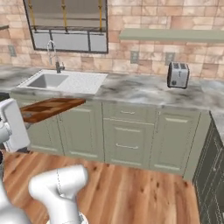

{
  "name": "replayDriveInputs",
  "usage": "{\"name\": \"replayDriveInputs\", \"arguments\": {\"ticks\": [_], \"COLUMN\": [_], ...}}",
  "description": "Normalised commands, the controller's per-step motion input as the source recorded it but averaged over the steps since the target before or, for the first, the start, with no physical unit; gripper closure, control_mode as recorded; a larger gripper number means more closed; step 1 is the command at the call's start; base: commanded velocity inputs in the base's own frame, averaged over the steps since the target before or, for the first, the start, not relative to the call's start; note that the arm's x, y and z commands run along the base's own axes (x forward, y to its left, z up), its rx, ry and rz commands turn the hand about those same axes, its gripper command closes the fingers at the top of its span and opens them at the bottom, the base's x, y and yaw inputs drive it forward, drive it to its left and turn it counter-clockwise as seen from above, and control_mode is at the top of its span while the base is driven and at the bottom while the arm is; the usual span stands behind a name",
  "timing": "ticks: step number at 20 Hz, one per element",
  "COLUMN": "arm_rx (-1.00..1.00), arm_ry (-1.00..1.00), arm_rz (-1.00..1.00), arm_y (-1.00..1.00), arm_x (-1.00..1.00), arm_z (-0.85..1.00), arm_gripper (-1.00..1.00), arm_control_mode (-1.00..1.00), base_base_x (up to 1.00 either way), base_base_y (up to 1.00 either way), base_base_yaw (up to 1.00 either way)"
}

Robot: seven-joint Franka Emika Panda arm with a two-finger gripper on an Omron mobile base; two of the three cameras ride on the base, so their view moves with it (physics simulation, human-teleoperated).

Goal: Move the cutting board and knife to the sink. Then move spray from the cabinet to the counter.

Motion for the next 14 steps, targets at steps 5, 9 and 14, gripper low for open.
{"name": "replayDriveInputs", "arguments": {"ticks": [5, 9, 14], "arm_rx": [0.00, 0.00, 0.00], "arm_ry": [0.00, 0.00, 0.00], "arm_rz": [0.00, 0.00, 0.00], "arm_y": [0.00, 0.00, 0.00], "arm_x": [0.00, 0.00, 0.00], "arm_z": [0.00, 0.00, 0.00], "arm_gripper": [1.00, 1.00, 1.00], "arm_control_mode": [1.00, 1.00, 1.00], "base_base_x": [1.00, 0.91, 0.72], "base_base_y": [0.39, 0.72, 0.97], "base_base_yaw": [0.22, 0.14, 0.11]}}
